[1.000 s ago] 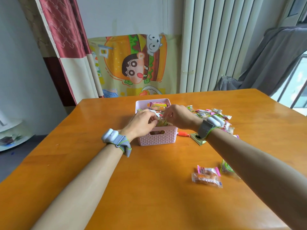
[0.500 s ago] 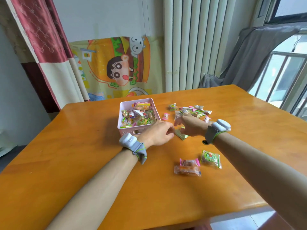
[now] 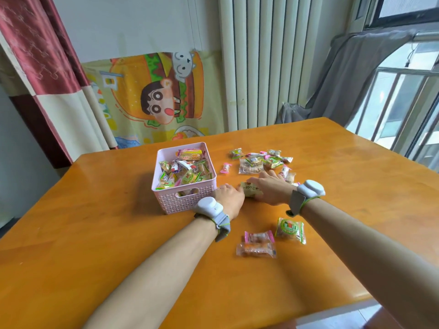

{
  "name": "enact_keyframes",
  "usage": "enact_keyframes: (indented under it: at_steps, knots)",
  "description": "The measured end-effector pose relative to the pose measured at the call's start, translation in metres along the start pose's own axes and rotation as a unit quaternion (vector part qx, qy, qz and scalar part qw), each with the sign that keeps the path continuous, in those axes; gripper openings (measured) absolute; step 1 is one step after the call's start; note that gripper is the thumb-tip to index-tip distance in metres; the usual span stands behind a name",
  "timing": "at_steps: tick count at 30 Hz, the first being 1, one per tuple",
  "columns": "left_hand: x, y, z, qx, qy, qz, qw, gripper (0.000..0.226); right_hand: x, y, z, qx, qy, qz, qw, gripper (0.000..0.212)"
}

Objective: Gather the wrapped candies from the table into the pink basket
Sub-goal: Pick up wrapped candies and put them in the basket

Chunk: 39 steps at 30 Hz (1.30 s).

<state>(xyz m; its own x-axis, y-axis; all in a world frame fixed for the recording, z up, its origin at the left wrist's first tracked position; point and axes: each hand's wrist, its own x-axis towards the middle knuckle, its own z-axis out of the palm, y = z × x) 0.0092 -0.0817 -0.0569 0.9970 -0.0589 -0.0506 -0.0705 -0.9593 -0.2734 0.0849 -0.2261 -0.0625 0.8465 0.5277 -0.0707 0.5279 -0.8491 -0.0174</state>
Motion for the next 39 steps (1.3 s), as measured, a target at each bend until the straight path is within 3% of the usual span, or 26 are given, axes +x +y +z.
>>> enact_keyframes:
  at_steps: [6, 12, 18, 22, 30, 33, 39]
  knots:
    - [0.001, -0.001, 0.002, 0.006, 0.069, 0.001, 0.998, 0.036, 0.000, 0.004, 0.004, 0.034, 0.022, 0.028, 0.999, 0.060]
    - [-0.005, -0.016, -0.014, -0.166, 0.103, -0.018, 0.981, 0.029, 0.001, 0.009, -0.009, 0.185, 0.049, 0.015, 0.981, 0.060]
    - [-0.009, -0.051, -0.044, -0.309, 0.159, -0.021, 0.937, 0.026, 0.010, -0.009, -0.032, 0.233, 0.136, -0.003, 0.963, 0.060]
    - [-0.011, -0.087, -0.046, -0.285, 0.213, -0.063, 0.933, 0.029, 0.016, -0.033, -0.050, 0.267, 0.185, -0.011, 0.946, 0.058]
    - [-0.021, -0.167, -0.012, -0.242, 0.193, -0.179, 0.934, 0.027, 0.043, -0.082, -0.066, 0.279, 0.191, -0.040, 0.940, 0.056]
    - [-0.024, -0.178, 0.003, -0.260, 0.195, -0.161, 0.932, 0.033, 0.053, -0.100, -0.067, 0.285, 0.182, -0.059, 0.939, 0.055]
    - [-0.025, -0.178, 0.020, -0.342, 0.248, -0.146, 0.895, 0.036, 0.076, -0.135, -0.071, 0.239, 0.183, -0.105, 0.948, 0.055]
